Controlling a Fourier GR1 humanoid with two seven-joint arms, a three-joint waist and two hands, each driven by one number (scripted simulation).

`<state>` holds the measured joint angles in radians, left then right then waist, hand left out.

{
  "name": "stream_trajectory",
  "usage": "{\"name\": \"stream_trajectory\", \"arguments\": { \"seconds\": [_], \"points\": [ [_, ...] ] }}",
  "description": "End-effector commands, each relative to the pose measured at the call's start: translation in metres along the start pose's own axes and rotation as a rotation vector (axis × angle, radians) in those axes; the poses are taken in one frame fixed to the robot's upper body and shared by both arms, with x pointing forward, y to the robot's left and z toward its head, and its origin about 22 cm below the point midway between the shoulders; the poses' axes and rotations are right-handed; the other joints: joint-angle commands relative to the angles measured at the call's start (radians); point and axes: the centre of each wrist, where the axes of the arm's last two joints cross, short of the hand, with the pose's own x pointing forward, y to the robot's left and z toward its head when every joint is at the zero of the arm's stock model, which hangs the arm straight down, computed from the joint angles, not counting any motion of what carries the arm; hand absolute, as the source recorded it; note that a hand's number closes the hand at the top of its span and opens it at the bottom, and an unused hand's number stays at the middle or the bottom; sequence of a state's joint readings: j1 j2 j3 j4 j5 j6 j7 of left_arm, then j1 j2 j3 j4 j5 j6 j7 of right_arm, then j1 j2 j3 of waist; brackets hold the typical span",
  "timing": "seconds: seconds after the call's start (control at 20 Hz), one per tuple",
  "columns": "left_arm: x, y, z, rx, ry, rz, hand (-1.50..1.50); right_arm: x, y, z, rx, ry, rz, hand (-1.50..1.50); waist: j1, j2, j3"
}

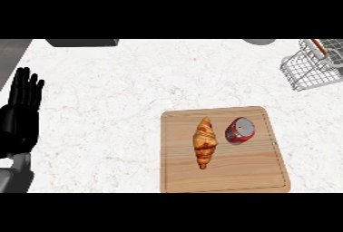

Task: Pick the croissant from the cutting board and place it in the tiered basket

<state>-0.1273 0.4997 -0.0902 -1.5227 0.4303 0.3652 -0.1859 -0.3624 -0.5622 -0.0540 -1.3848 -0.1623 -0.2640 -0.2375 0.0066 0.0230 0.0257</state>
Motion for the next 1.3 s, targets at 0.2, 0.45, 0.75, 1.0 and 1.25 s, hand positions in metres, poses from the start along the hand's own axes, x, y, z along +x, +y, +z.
{"name": "stream_trajectory", "arguments": {
  "seconds": [0.2,0.45,0.75,1.0,1.25],
  "points": [
    [-0.008,-0.064,0.018,-0.165,0.025,-0.084,0.00,0.032,0.088,-0.009,0.370,0.075,-0.350,1.50,0.001,-0.021,-0.024],
    [-0.023,-0.088,0.032,-0.224,0.099,-0.049,0.00,-0.008,0.130,0.032,0.350,0.423,-0.587,-1.50,0.001,-0.006,-0.021],
    [-0.022,-0.092,0.035,-0.197,0.132,-0.089,0.00,0.022,0.097,0.040,0.701,0.297,-0.631,-1.50,-0.021,-0.028,-0.025],
    [-0.017,-0.106,0.045,-0.194,0.130,-0.068,0.00,0.060,0.052,0.027,0.851,0.231,-0.243,-1.50,-0.022,-0.037,-0.027],
    [-0.019,-0.105,0.033,-0.208,0.125,-0.095,0.00,0.128,0.050,0.004,1.049,0.117,0.296,-1.50,-0.018,-0.040,-0.033]
  ]
}}
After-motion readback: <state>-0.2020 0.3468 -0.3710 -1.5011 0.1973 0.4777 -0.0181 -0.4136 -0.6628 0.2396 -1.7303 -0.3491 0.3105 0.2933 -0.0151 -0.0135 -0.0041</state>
